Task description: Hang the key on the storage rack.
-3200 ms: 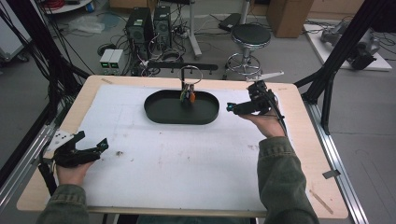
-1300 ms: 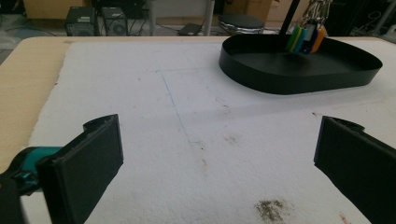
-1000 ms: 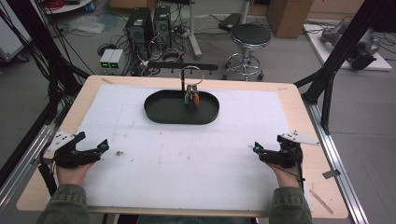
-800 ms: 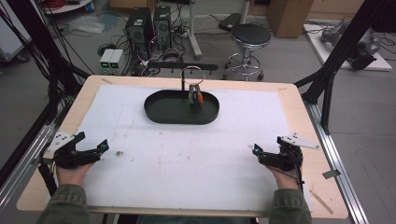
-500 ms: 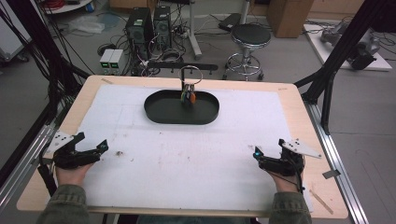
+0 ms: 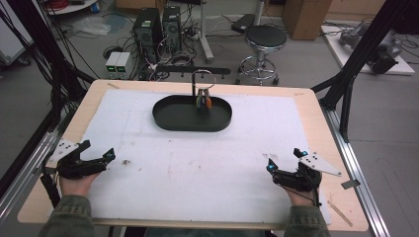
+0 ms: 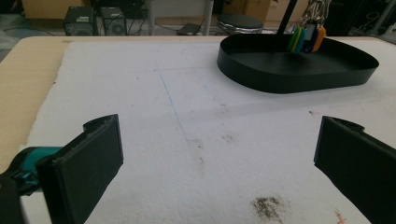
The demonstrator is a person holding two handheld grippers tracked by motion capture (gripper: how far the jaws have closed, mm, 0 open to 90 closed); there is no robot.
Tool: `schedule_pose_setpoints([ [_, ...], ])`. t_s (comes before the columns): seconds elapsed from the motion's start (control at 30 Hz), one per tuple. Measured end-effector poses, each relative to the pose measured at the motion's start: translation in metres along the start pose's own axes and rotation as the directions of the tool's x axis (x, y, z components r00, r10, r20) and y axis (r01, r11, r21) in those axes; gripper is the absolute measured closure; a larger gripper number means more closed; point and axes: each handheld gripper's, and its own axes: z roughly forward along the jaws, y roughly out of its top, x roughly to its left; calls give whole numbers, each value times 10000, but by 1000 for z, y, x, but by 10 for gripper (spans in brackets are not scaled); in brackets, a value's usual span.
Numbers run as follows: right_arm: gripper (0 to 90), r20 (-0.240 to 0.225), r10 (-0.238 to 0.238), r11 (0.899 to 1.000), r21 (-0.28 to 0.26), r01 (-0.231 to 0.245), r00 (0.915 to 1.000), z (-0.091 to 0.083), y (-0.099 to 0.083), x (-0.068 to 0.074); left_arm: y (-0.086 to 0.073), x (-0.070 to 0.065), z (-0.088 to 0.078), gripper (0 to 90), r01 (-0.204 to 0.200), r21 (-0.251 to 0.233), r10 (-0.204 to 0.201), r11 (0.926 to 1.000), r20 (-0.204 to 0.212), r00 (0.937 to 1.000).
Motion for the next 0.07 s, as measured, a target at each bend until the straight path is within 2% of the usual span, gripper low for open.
schedule_pose_setpoints([
  [0.07,5,101,126,9999,-28,-125,9999,-1,0,-1,0,0,0,17,1,6,-1,10000,-1,10000],
])
